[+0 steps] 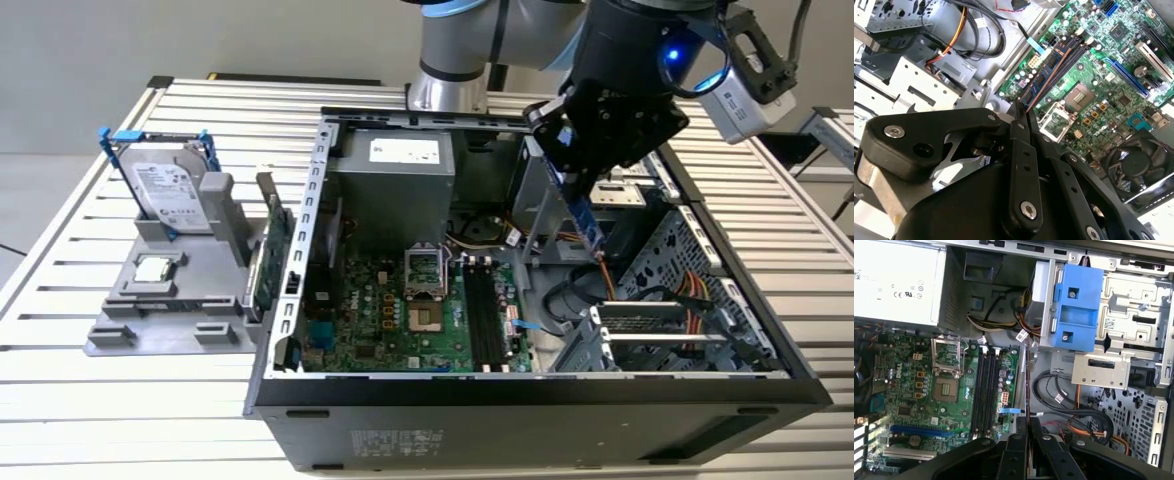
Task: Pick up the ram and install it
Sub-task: 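Insert the ram into the slot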
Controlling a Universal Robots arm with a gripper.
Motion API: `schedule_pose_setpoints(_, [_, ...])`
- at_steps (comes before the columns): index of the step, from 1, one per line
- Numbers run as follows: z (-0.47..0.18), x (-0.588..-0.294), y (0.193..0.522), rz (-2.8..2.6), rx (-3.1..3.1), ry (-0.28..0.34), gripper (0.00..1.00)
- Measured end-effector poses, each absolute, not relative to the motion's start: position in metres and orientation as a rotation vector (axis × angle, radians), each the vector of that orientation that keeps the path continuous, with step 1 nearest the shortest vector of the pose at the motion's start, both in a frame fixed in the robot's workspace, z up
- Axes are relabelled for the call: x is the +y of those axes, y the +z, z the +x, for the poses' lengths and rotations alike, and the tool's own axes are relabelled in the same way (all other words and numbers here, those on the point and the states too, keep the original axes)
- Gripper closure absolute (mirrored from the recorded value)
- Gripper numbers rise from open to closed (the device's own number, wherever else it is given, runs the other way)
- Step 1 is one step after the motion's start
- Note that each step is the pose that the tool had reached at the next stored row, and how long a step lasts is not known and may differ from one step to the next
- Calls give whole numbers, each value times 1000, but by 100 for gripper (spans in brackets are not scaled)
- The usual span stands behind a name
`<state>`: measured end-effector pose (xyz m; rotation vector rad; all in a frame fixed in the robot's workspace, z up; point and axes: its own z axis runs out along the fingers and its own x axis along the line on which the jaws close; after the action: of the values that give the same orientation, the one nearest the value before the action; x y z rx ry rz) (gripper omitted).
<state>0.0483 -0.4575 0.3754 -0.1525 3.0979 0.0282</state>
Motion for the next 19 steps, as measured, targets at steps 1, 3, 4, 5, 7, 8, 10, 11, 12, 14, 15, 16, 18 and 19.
schedule_pose_setpoints(1, [48,-457,375,-152,3098,28,100])
schedule_pose_setpoints(3, [48,-457,374,-150,3098,28,100])
schedule_pose_setpoints(4, [48,-457,374,-150,3098,28,100])
schedule_pose_setpoints(5, [48,-457,373,-149,3098,28,100])
schedule_pose_setpoints(7, [48,-457,371,-149,3098,28,100])
schedule_pose_setpoints(8, [48,-457,371,-149,3098,28,100])
schedule_pose_setpoints(10, [48,-457,369,-149,3098,28,100])
schedule_pose_setpoints(11, [48,-457,369,-149,3098,28,100])
schedule_pose_setpoints(12, [48,-457,368,-149,3098,28,100])
schedule_pose_setpoints(14, [48,-457,366,-149,3098,28,100])
schedule_pose_setpoints(15, [48,-457,365,-149,3098,28,100])
schedule_pose_setpoints(16, [48,-457,364,-149,3098,28,100])
schedule_pose_setpoints(18, [48,-457,363,-149,3098,28,100])
schedule_pose_setpoints(19, [48,-457,362,-149,3098,28,100])
